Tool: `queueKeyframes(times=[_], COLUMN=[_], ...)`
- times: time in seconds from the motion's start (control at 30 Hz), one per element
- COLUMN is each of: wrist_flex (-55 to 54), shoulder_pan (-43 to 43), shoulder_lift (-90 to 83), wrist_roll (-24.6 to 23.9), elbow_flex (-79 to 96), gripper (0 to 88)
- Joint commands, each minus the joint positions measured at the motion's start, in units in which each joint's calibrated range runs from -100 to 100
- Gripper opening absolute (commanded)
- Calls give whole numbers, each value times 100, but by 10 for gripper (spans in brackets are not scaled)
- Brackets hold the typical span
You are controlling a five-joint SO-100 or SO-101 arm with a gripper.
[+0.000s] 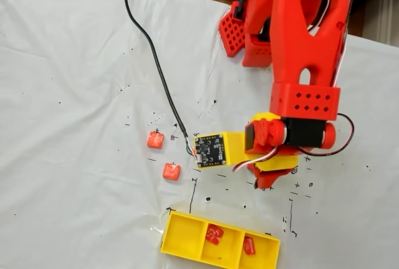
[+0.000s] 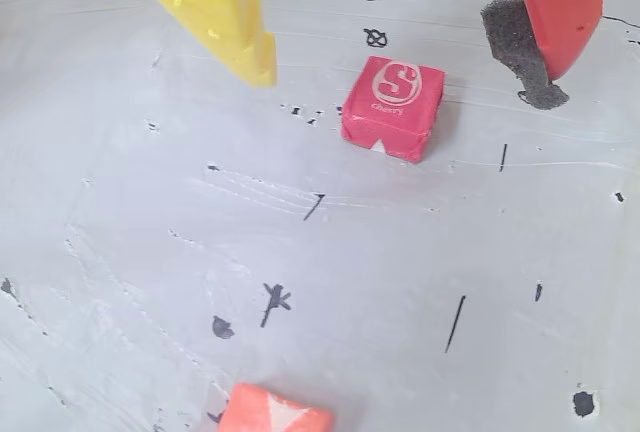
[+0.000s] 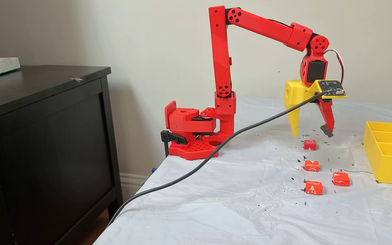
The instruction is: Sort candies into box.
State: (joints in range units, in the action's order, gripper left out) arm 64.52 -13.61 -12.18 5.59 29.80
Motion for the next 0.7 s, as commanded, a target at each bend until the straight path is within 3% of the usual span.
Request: queueKeyframes(times=[0.0,0.67], wrist_flex=[-202,-938], shoulder_pan=[-142,-242], shoulder_lift=[-241,556], wrist_roll=[-20,-103], elbow_flex=[-26,-8], gripper=[302,299])
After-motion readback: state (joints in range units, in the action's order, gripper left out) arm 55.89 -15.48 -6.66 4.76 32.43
